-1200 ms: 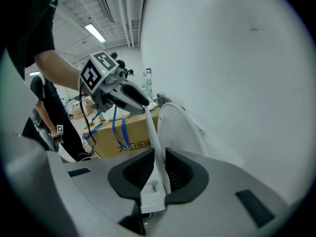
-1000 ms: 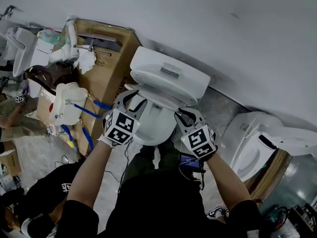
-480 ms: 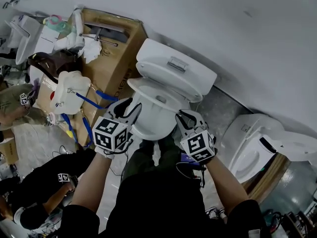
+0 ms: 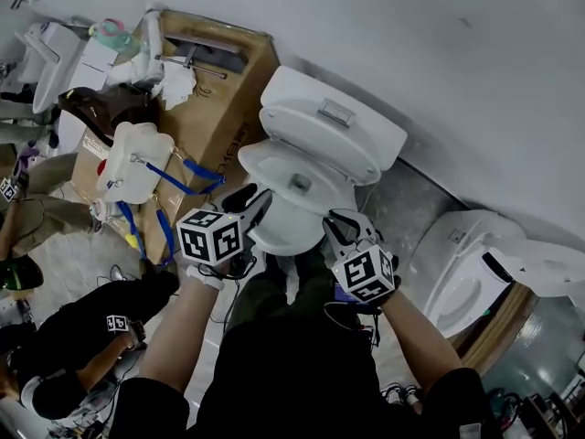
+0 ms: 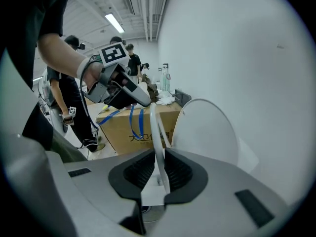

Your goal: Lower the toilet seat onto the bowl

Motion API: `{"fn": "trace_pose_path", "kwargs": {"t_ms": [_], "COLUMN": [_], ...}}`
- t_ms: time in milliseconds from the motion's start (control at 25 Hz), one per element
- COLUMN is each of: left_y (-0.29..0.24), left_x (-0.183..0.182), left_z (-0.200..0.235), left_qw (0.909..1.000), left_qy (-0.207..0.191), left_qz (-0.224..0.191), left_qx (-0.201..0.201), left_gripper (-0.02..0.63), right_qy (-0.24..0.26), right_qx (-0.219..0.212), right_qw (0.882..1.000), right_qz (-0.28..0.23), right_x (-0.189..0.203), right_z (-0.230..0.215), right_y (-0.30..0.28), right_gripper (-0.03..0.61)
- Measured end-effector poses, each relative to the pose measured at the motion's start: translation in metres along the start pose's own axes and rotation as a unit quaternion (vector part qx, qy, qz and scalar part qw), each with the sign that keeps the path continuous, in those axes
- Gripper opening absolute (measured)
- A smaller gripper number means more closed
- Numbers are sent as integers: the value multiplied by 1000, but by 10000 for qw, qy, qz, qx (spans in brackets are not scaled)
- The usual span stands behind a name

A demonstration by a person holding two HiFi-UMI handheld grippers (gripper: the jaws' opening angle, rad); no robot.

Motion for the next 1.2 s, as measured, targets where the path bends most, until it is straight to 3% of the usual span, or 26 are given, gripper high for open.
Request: {"fn": "trace_pose_path", "kwargs": {"t_ms": [800, 1200], "left_y": [22, 29], "left_x": [52, 76], "left_z": [27, 37], "left_qw": [9923, 9904], "left_qy": [694, 786], "left_qz": [175, 128], "left_qx": [1006, 1132], "left_gripper": [161, 160], "right_qy": [-423, -527], "right_qx": [471, 591], "right_qw": [9976, 9967], "right_qz": [264, 195], "right_x": [17, 32], "right_z": [59, 85], "right_y": [-9, -17], "right_gripper": [89, 98]}}
Point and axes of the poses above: the fingertips, and each gripper's own axes: y backward along the fingers, z to its left, x out of its underside, the point moved 4 cm from there along y, backward along the fingers, and after that the axes turned 3 degrees about x, right-handed, at the moved point
